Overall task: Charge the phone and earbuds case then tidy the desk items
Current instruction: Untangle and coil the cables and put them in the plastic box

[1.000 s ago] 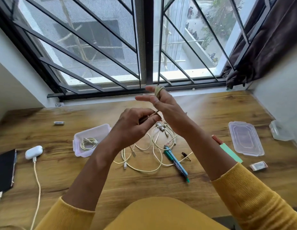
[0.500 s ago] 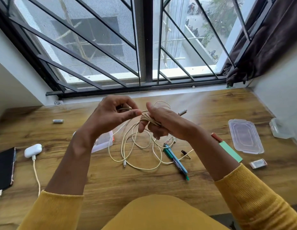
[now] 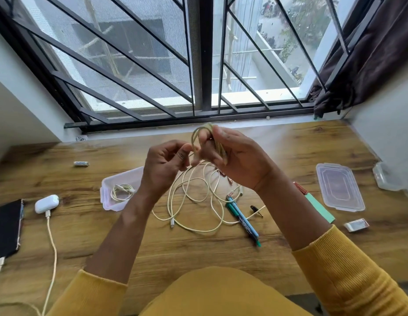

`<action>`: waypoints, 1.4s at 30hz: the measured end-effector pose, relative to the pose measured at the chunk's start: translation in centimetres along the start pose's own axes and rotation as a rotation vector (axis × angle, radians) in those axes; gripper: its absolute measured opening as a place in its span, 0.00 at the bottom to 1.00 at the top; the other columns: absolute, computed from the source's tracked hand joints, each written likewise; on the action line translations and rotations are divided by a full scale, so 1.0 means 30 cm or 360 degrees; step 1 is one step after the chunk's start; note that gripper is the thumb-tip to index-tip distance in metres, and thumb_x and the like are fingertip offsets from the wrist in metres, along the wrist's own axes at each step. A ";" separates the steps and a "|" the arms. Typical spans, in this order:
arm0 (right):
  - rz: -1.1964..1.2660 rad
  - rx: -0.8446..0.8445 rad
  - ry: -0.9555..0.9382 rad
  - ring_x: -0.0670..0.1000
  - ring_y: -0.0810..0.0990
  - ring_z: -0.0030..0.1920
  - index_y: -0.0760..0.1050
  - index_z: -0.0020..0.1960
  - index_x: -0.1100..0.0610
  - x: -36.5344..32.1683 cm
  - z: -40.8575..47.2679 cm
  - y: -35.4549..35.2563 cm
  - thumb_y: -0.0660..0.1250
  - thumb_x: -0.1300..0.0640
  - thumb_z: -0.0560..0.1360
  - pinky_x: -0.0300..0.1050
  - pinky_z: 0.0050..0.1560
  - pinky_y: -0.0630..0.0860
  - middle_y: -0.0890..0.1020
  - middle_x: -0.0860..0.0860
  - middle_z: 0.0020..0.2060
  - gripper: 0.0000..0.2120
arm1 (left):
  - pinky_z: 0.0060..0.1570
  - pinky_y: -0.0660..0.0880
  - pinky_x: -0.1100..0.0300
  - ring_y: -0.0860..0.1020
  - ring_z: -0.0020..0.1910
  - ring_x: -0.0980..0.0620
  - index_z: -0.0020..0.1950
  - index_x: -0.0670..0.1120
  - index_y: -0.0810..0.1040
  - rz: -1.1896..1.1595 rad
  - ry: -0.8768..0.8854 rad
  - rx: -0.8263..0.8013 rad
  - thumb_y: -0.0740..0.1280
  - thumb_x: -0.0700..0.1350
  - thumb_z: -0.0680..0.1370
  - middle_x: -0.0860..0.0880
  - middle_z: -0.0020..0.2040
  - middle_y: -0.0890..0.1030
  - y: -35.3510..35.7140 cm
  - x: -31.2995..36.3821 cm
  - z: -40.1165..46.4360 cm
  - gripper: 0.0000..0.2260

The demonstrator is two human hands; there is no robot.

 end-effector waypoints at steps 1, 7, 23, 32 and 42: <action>0.0041 0.0057 -0.0037 0.71 0.72 0.51 0.72 0.60 0.65 0.004 0.005 -0.007 0.47 0.56 0.89 0.59 0.64 0.71 0.78 0.54 0.33 0.18 | 0.35 0.76 0.56 0.77 0.32 0.52 0.52 0.51 0.86 0.0062 -0.0004 0.0046 0.70 0.45 0.83 0.48 0.33 0.81 0.015 -0.001 -0.009 0.05; 0.0195 0.0413 -0.0140 0.59 0.78 0.72 0.71 0.69 0.60 0.007 0.007 -0.021 0.49 0.53 0.90 0.52 0.71 0.72 0.86 0.55 0.58 0.17 | 0.42 0.82 0.52 0.84 0.38 0.59 0.63 0.51 0.85 0.0584 0.0110 0.0166 0.68 0.46 0.84 0.55 0.38 0.85 0.089 0.035 -0.063 0.10; -0.0315 0.0627 0.0136 0.65 0.80 0.68 0.70 0.74 0.62 0.063 0.008 -0.016 0.55 0.52 0.89 0.60 0.66 0.75 0.82 0.63 0.65 0.20 | 0.47 0.85 0.54 0.87 0.46 0.59 0.58 0.46 0.88 0.0762 0.0472 -0.0014 0.77 0.44 0.78 0.52 0.52 0.89 0.039 0.141 -0.037 0.09; -0.0223 0.0386 0.0310 0.59 0.85 0.57 0.73 0.70 0.67 0.054 -0.009 0.015 0.54 0.55 0.88 0.54 0.50 0.85 0.84 0.66 0.59 0.20 | 0.45 0.74 0.53 0.78 0.45 0.51 0.55 0.51 0.84 0.1182 0.0516 0.0312 0.81 0.59 0.71 0.52 0.47 0.80 0.003 0.147 -0.016 0.19; -0.0327 0.0105 0.0385 0.51 0.72 0.30 0.75 0.58 0.63 0.052 -0.011 0.049 0.55 0.53 0.87 0.48 0.32 0.71 0.73 0.54 0.31 0.16 | 0.50 0.83 0.36 0.86 0.46 0.43 0.70 0.48 0.75 0.0215 -0.0058 -0.0727 0.69 0.47 0.83 0.48 0.50 0.85 0.000 0.136 -0.006 0.15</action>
Point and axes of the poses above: each hand's wrist, its own z-axis towards the middle knuckle, its own y-axis out of the palm, x = y × z, the point moved 1 cm from there along z, towards the middle knuckle
